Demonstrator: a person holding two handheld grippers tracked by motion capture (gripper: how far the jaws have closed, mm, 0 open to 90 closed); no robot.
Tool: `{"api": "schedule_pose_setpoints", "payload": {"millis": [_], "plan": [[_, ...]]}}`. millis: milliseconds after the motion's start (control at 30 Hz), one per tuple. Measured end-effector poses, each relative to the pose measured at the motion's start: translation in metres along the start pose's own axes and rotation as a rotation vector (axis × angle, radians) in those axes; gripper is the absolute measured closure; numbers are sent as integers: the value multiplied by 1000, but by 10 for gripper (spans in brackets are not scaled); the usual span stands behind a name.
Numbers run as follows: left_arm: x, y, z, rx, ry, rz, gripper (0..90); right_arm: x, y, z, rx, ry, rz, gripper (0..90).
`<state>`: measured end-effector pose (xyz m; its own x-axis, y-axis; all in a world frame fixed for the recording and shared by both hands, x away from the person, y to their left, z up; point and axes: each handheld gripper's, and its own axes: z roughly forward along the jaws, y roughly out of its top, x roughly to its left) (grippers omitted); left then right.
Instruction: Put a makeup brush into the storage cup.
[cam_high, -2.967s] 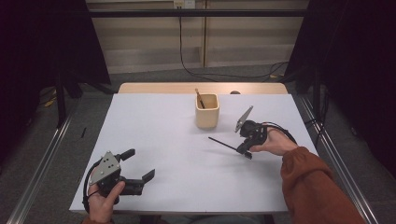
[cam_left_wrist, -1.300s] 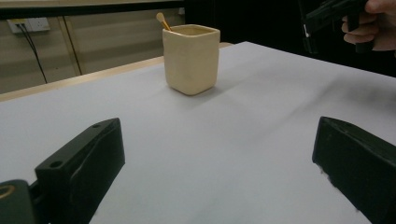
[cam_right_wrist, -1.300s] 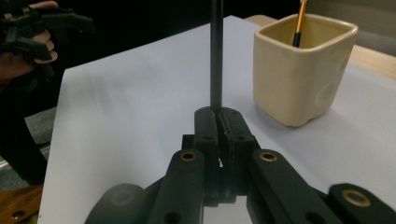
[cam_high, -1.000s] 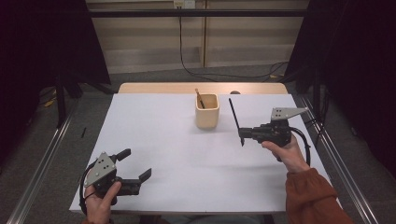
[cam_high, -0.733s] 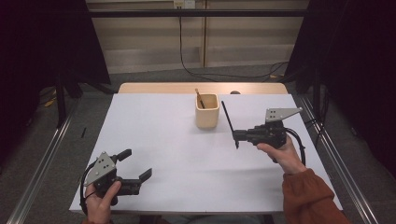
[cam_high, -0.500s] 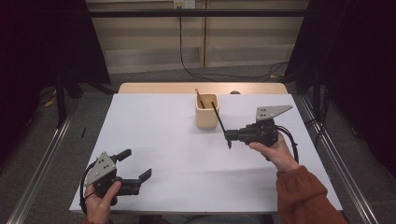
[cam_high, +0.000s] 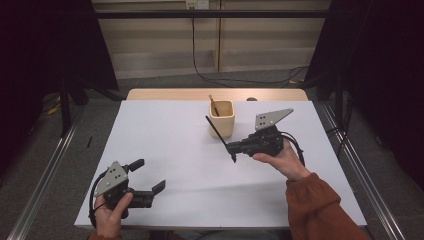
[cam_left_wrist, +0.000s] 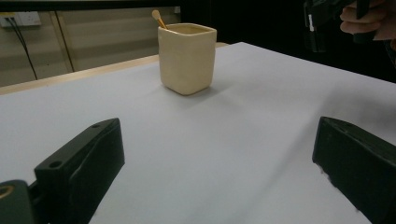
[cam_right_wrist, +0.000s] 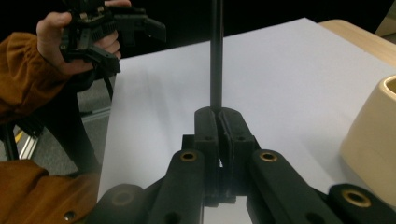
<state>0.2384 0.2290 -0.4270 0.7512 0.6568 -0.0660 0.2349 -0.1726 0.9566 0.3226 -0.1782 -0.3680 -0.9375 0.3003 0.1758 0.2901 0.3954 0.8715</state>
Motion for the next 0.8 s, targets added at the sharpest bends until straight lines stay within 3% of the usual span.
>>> {"api": "schedule_pose_setpoints", "payload": {"millis": [300,467,800], "plan": [[-3,-1,-6,-4,-2,17,21,3,9,0,191,-40,-52,863],[-1,-1,-6,-6,3,9,22,5,10,0,283,-32,-87,863],[-1,0,-5,6,-3,23,25,11,14,18,548,-25,-170,863]]}}
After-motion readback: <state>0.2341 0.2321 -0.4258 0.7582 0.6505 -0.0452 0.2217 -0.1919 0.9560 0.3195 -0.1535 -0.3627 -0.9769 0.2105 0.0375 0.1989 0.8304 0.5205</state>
